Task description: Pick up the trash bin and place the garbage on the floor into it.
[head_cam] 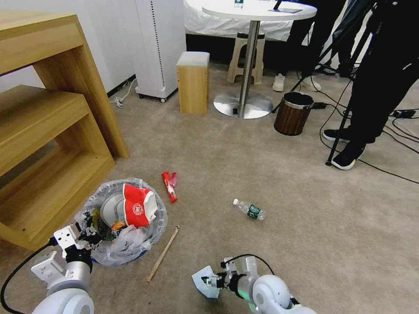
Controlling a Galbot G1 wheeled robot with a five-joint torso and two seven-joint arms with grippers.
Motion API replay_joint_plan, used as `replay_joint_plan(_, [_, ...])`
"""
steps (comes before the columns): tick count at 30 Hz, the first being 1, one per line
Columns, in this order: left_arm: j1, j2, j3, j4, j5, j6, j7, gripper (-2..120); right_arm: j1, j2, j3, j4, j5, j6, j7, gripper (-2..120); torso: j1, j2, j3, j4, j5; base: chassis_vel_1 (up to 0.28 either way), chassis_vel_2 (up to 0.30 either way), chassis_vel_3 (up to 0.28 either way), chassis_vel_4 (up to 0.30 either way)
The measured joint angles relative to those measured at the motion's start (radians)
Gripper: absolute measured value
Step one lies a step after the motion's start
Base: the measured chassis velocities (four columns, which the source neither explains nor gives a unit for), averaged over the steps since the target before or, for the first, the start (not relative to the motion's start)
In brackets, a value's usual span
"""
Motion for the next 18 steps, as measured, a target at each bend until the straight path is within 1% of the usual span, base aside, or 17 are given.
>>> replay_joint_plan(2, [0.000,0.000,0.001,-0.003,0.001,0.000,0.000,1,0.001,0.010,-0.008,-0.021,-0.023,0.000,-0.006,53,0.000,0.000,0.000,0.0001,0.0001,0.000,0.000,0.000,0.000])
replay_joint_plan(6, [-0.001,-0.001,0.003,-0.004,0.001,-0.001,0.000,1,0.001,0.008,-0.012,-0.031,-0.037,0.001,-0.010,51,0.000,0.000,0.000,0.0000,0.0001,0.000,0.000,0.000,0.000])
replay_joint_plan(8, [-0.002,-0.002,0.005,-0.004,0.003,-0.002,0.000,1,0.001,-0.002,-0.008,-0.029,-0.038,0.002,-0.010,41,0.000,0.000,0.000,0.0000,0.0000,0.000,0.000,0.000,0.000])
replay_joint_plan(10, [-0.003,-0.003,0.006,-0.004,0.003,-0.002,0.000,1,0.001,-0.005,-0.006,-0.027,-0.037,0.002,-0.011,40,0.000,0.000,0.000,0.0000,0.0000,0.000,0.000,0.000,0.000])
replay_joint_plan(11, [-0.005,-0.004,0.008,-0.003,0.005,-0.003,0.001,1,0.002,-0.011,-0.003,-0.023,-0.036,0.003,-0.011,33,0.000,0.000,0.000,0.0000,0.0000,0.000,0.000,0.000,0.000])
replay_joint_plan(12, [-0.006,-0.004,0.009,-0.002,0.006,-0.003,0.001,1,0.002,-0.013,-0.002,-0.022,-0.036,0.003,-0.011,30,0.000,0.000,0.000,0.0000,0.0000,0.000,0.000,0.000,0.000])
replay_joint_plan(13, [-0.007,-0.005,0.011,0.000,0.007,-0.003,0.001,1,0.002,-0.016,-0.001,-0.021,-0.037,0.003,-0.011,24,0.000,0.000,0.000,0.0000,0.0000,0.000,0.000,0.000,0.000])
replay_joint_plan(14, [-0.007,-0.005,0.011,0.000,0.007,-0.003,0.001,1,0.002,-0.016,-0.001,-0.021,-0.037,0.003,-0.011,24,0.000,0.000,0.000,0.0000,0.0000,0.000,0.000,0.000,0.000])
replay_joint_plan(18, [-0.009,-0.006,0.013,0.000,0.010,-0.005,0.001,1,0.003,-0.014,-0.001,-0.026,-0.047,0.006,-0.012,5,0.000,0.000,0.000,0.0000,0.0000,0.000,0.000,0.000,0.000])
